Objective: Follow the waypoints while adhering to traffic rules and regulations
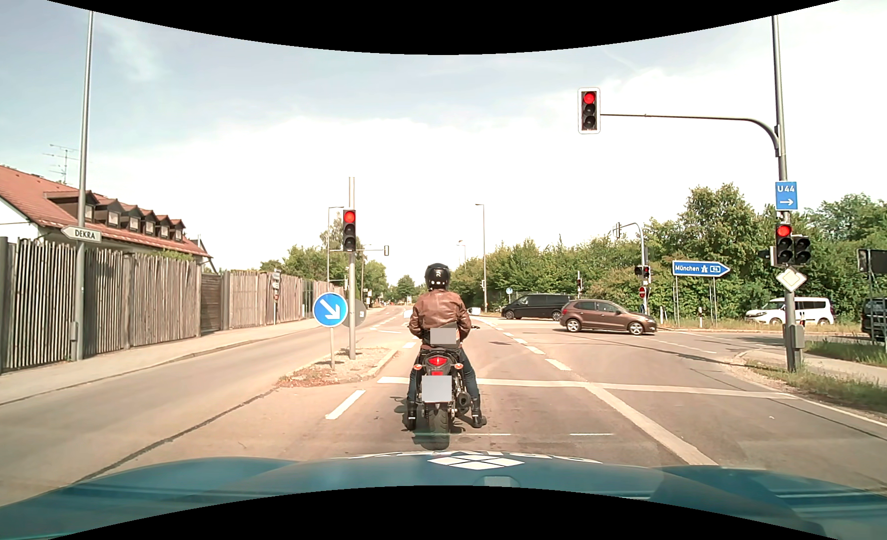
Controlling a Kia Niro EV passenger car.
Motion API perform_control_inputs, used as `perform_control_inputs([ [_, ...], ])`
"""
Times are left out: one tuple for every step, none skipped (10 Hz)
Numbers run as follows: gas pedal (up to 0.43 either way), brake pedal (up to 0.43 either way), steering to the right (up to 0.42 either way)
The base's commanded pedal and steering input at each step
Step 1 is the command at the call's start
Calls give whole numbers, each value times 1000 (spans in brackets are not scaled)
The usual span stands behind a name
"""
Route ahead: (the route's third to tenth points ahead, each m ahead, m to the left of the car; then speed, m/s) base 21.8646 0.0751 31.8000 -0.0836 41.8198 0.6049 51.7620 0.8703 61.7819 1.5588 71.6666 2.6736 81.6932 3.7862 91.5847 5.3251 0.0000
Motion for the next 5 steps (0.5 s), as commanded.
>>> perform_control_inputs([
  [0, 323, -9],
  [0, 323, -9],
  [0, 323, -9],
  [0, 323, -9],
  [0, 323, -9],
])
